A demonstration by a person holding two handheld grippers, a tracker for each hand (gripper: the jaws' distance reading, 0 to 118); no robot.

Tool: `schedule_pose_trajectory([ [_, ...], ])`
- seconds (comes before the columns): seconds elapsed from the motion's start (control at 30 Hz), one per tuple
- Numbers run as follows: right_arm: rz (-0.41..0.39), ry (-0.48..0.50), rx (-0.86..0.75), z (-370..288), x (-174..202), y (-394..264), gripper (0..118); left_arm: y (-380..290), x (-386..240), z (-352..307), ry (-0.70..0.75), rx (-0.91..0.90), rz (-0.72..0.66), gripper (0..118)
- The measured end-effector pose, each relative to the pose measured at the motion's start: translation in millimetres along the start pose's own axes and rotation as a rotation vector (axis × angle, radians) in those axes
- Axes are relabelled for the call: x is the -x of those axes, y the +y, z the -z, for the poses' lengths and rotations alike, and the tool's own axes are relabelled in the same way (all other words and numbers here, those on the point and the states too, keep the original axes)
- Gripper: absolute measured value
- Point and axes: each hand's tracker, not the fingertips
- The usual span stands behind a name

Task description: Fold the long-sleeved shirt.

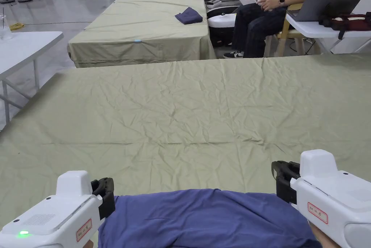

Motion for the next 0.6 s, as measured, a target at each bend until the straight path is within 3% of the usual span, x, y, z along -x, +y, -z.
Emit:
schedule_pose_trajectory([
  [0.17,-0.041,0.025,0.004,-1,7,-1,1,1,-2,-7,-0.028,0.03,0.022,0],
  [0.37,-0.032,0.03,0.017,1,5,0,1,4,24,-8,-0.103,0.075,-0.038,0],
  [0.6,-0.048,0.084,0.056,14,18,-2,1,6,94,18,-0.442,0.218,-0.237,0],
])
